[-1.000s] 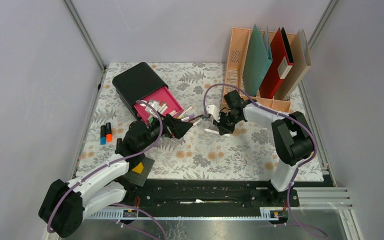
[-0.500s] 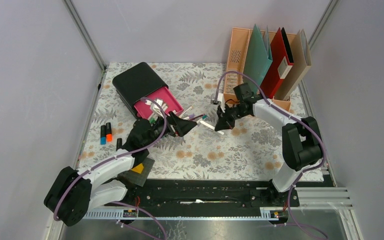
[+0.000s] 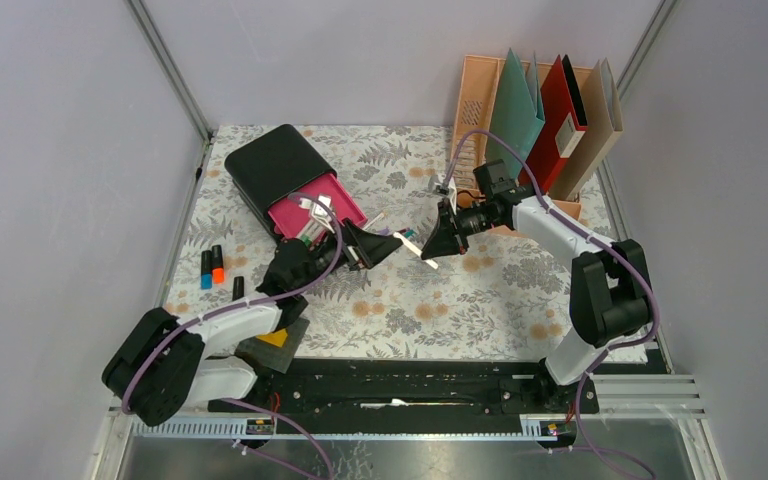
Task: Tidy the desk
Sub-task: Pick up the stationery from the center of the board.
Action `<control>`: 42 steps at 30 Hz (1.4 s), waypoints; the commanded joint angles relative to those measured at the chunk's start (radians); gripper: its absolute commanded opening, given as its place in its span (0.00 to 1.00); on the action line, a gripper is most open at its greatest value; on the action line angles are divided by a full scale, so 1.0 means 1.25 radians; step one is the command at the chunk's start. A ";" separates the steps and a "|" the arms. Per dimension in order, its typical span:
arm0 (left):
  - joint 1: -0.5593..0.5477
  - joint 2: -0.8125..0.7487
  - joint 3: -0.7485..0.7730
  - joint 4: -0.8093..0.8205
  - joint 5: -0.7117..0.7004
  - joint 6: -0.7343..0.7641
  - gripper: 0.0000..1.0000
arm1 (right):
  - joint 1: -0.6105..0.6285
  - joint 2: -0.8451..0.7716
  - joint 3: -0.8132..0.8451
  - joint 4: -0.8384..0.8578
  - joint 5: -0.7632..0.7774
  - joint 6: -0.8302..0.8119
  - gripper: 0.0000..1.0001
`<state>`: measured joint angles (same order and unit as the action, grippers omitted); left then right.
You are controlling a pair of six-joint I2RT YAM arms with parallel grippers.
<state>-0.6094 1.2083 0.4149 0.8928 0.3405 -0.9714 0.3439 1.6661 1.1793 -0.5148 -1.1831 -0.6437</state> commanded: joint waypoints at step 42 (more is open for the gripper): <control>-0.079 0.240 0.062 0.308 -0.014 -0.058 0.07 | -0.006 -0.044 0.027 -0.009 -0.144 0.029 0.00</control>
<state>-0.7025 1.4990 0.4568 1.1854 0.2955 -1.0264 0.3325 1.6485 1.1809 -0.5247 -1.3193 -0.5919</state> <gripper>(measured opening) 0.219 0.044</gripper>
